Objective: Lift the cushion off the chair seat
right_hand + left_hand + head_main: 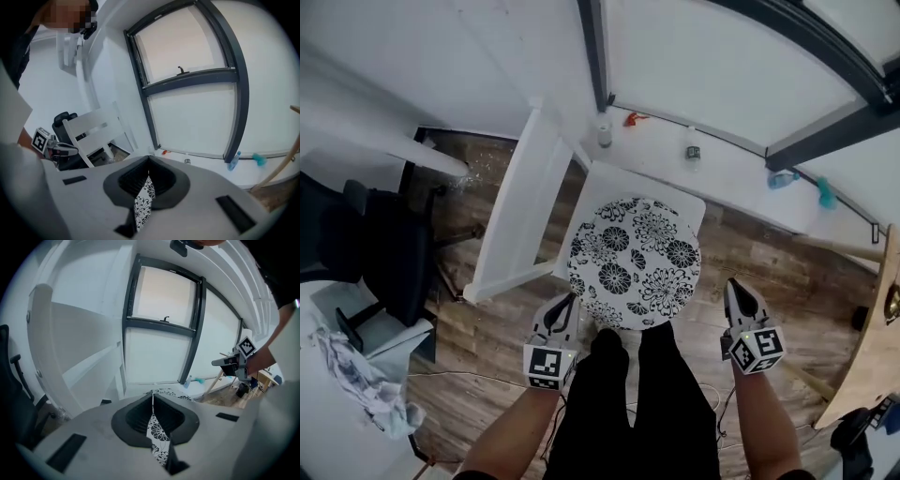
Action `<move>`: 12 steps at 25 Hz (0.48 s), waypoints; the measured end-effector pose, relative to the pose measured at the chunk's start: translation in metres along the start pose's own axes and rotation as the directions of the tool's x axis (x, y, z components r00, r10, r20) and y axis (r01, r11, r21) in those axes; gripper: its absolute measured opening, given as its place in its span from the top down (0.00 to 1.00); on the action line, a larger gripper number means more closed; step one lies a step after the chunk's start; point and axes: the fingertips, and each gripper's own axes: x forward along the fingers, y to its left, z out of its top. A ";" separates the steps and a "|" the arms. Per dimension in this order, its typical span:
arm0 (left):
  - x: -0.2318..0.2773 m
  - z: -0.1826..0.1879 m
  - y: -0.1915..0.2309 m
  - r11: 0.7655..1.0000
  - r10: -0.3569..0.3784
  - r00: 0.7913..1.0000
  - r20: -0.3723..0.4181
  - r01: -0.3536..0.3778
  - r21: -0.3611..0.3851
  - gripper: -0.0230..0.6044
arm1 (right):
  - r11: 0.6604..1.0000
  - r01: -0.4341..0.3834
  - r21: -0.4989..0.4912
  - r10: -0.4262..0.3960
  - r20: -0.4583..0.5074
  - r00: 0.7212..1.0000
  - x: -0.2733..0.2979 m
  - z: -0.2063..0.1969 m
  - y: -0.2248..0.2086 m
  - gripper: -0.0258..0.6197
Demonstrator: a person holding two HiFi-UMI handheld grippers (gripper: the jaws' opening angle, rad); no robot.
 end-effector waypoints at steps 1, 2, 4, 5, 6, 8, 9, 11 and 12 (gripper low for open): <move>0.003 -0.003 -0.001 1.000 -0.008 1.000 -0.005 0.008 0.007 0.94 | 1.000 0.003 0.003 -0.003 0.000 1.000 0.005 -0.004 -0.004 0.94; 0.006 -0.007 -0.001 1.000 -0.015 1.000 -0.009 0.015 0.016 0.94 | 1.000 0.007 0.009 -0.007 0.000 1.000 0.009 -0.007 -0.008 0.94; 0.014 -0.015 0.003 1.000 -0.015 1.000 -0.013 0.015 0.027 0.94 | 1.000 0.010 0.024 -0.010 -0.007 1.000 0.017 -0.016 -0.015 0.94; 0.017 -0.019 0.007 1.000 -0.008 1.000 -0.016 0.008 0.027 0.94 | 1.000 0.007 0.027 -0.006 -0.015 1.000 0.021 -0.022 -0.017 0.94; 0.021 -0.022 0.010 1.000 0.001 1.000 -0.020 -0.001 0.023 0.94 | 1.000 0.002 0.027 -0.002 -0.026 1.000 0.026 -0.028 -0.019 0.94; 0.026 -0.030 0.016 1.000 0.019 0.999 -0.027 -0.019 0.013 0.94 | 1.000 0.000 0.026 0.002 -0.045 0.999 0.034 -0.040 -0.021 0.94; 0.029 -0.034 0.018 1.000 0.025 0.999 -0.029 -0.025 0.005 0.94 | 1.000 0.004 0.027 -0.002 -0.048 0.999 0.038 -0.046 -0.022 0.94; 0.036 -0.040 0.021 0.999 0.033 0.999 -0.030 -0.034 -0.016 0.94 | 0.999 0.016 0.038 -0.014 -0.047 0.999 0.048 -0.055 -0.024 0.94; 0.039 -0.044 0.022 0.999 0.035 0.999 -0.030 -0.035 -0.030 0.94 | 0.999 0.020 0.046 -0.018 -0.048 0.999 0.054 -0.059 -0.024 0.94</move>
